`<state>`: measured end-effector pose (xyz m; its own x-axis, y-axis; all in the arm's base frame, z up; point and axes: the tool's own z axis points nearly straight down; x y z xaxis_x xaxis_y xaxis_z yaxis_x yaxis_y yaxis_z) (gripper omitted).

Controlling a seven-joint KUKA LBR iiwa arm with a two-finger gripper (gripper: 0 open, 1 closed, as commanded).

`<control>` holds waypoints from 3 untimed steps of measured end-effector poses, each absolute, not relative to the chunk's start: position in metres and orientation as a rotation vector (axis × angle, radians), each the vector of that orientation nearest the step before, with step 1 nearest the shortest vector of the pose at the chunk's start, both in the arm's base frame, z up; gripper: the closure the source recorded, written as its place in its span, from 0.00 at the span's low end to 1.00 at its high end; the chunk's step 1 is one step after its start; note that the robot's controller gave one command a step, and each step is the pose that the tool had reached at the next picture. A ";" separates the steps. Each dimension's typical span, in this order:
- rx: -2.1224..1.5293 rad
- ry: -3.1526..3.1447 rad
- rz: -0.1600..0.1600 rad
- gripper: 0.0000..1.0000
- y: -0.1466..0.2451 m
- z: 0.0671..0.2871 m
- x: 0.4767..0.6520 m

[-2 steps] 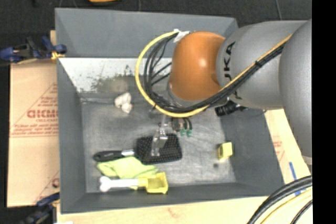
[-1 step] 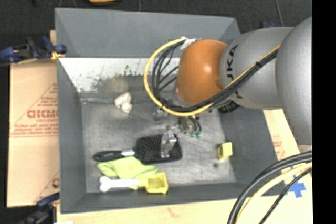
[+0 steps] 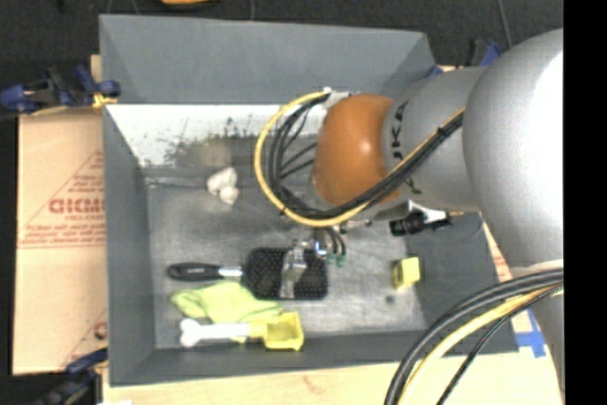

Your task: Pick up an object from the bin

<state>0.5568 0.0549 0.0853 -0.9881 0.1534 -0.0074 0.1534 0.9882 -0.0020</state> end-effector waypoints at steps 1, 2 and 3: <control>0.266 3.140 0.018 1.00 0.040 0.077 0.557; 0.266 3.140 0.018 1.00 0.040 0.077 0.557; 0.265 3.140 0.017 1.00 0.040 0.080 0.556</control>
Offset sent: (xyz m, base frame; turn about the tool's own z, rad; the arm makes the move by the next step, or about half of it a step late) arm 0.0000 0.0000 0.0000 0.0000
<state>0.5559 0.0401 0.0796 -0.9858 0.1676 0.0102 0.1677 0.9858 0.0100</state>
